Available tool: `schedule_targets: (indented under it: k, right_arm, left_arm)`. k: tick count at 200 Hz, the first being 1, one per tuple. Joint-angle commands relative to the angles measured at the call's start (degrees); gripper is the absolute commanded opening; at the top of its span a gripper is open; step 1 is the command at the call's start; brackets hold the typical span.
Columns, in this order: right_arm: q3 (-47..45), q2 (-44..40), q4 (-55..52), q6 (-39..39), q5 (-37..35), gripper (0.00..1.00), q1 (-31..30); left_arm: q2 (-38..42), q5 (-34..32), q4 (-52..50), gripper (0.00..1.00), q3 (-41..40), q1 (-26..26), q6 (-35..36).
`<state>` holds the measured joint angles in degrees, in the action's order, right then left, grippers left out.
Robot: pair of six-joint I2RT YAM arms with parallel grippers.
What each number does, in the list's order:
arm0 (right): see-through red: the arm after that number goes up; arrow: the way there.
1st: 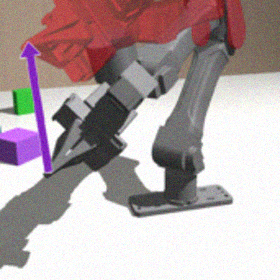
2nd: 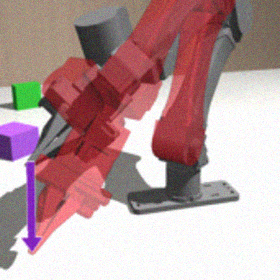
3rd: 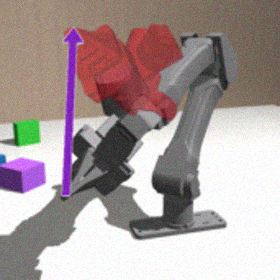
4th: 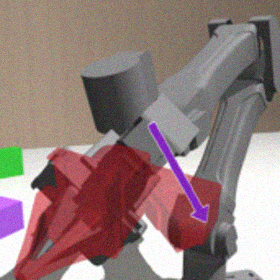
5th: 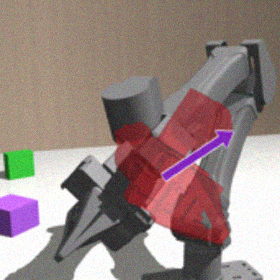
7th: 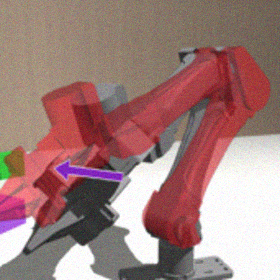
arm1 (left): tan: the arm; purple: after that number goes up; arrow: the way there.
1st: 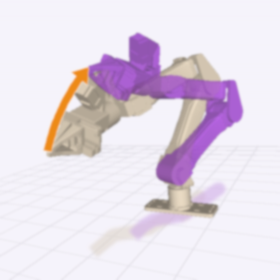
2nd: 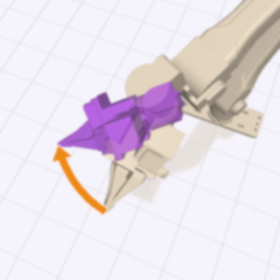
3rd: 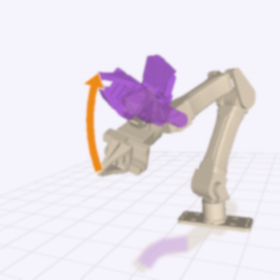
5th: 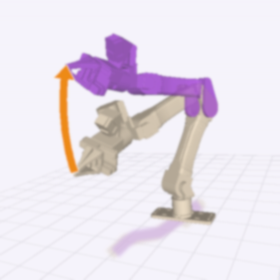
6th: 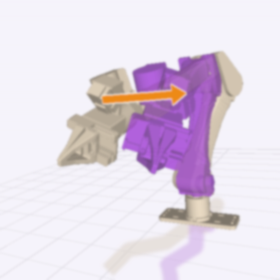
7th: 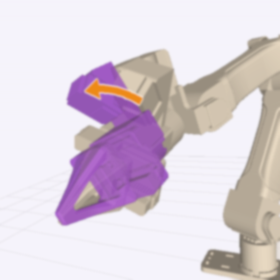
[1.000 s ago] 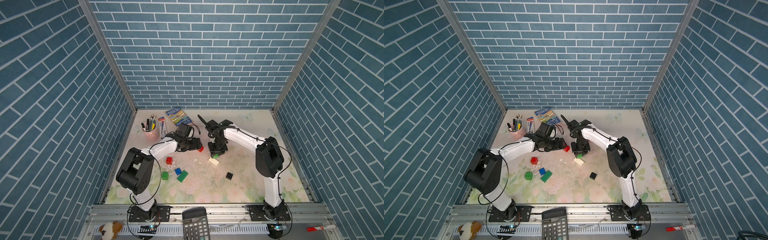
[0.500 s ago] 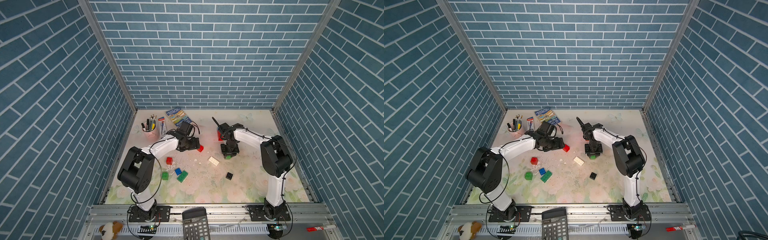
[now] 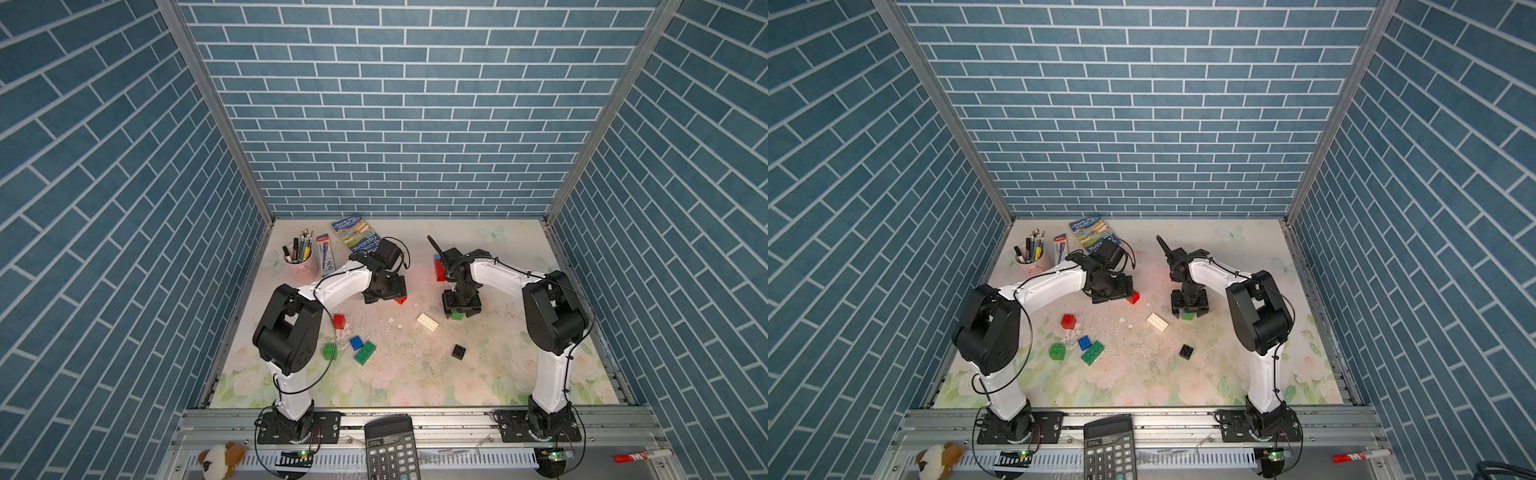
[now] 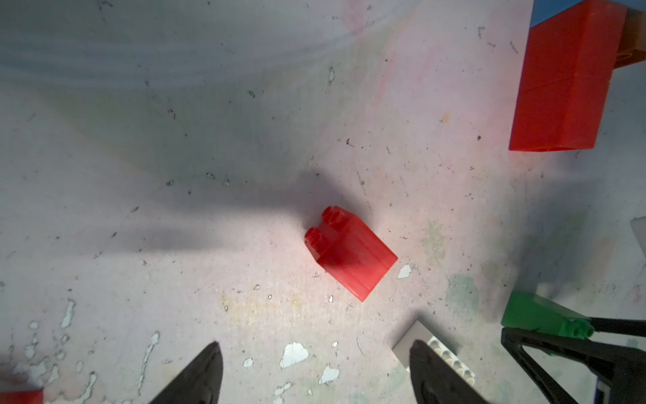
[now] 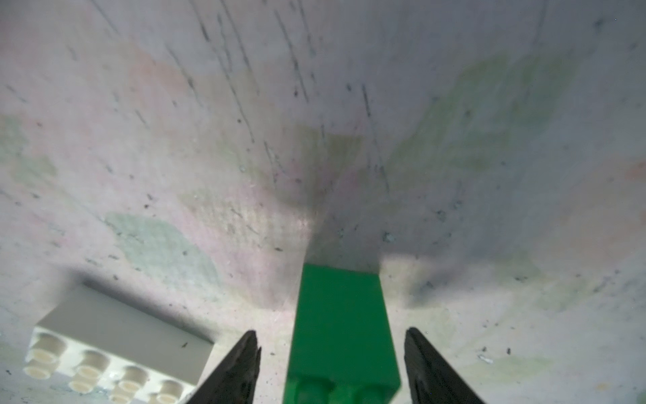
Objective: Assemble the letter r with lego
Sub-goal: Place the lego brick at the center of the board.
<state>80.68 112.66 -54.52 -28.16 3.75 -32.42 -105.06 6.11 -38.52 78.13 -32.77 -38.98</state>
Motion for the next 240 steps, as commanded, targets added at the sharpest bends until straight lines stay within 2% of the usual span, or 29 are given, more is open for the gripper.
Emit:
schedule_targets:
  k: [1, 69, 107, 139, 240]
  right_arm:
    - [-0.6, -3.8, -0.6, 0.9, 0.2, 0.71, 0.3]
    - [-2.9, -13.4, -3.6, 1.2, -2.9, 0.82, 1.2]
    - [-4.7, -18.9, -5.3, 1.4, -3.8, 0.82, 2.7]
    - [-7.4, -23.1, -5.8, 2.0, -4.0, 0.82, 4.2]
    - [-14.7, -29.7, -5.8, 5.1, -1.9, 0.82, 8.7]
  left_arm:
    - [-1.6, -3.2, -5.0, 0.86, 2.9, -1.2, -2.1]
    - [-9.2, -7.9, -10.7, 0.86, 12.4, -3.8, -7.1]
    - [-11.2, -8.5, -8.8, 0.85, 12.3, -4.3, -12.0]
    - [-12.8, -10.7, -9.1, 0.79, 13.9, -4.4, -15.0]
    - [-18.2, -13.2, -11.4, 0.74, 19.5, -6.2, -19.4]
